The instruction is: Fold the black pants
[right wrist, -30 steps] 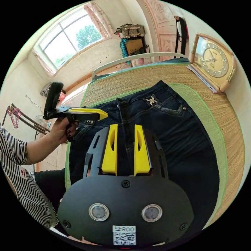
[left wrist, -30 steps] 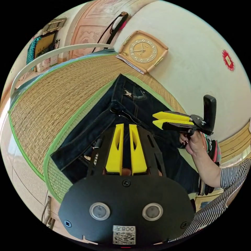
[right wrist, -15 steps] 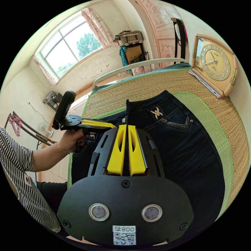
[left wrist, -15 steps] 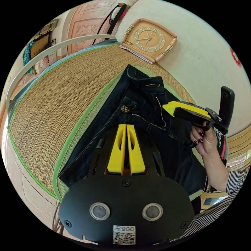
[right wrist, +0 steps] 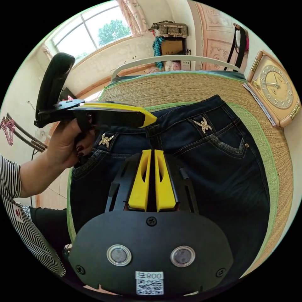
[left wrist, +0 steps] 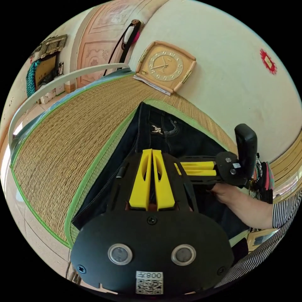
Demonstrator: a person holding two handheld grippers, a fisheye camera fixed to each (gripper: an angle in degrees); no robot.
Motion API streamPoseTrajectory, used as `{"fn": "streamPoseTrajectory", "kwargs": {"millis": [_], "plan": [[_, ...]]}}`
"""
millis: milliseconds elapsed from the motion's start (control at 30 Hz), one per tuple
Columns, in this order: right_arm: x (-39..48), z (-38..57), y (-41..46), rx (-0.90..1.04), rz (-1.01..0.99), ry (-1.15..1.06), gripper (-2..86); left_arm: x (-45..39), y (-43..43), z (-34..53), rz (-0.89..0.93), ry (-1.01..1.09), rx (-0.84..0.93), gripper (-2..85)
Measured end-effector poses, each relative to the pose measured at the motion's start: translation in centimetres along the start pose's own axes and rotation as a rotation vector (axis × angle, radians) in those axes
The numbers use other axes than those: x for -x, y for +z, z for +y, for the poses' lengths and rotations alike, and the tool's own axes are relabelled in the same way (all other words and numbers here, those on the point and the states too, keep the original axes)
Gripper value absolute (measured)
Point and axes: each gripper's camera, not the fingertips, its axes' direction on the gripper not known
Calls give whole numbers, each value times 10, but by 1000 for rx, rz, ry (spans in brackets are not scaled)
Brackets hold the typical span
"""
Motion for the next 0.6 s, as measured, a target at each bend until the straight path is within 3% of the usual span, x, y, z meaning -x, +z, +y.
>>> {"fn": "streamPoseTrajectory", "kwargs": {"millis": [33, 167, 300, 600], "plan": [[-2, 0, -2, 1, -18, 9, 15, -2, 18, -4, -50, 22, 90, 1], [-19, 12, -32, -57, -86, 82, 6, -6, 22, -7, -31, 24, 55, 1], [-27, 28, -25, 19, -27, 120, 2, -12, 30, -11, -22, 22, 55, 1], [-16, 26, -14, -19, 37, 111, 2, -46, 54, -19, -94, 61, 63, 1]]}}
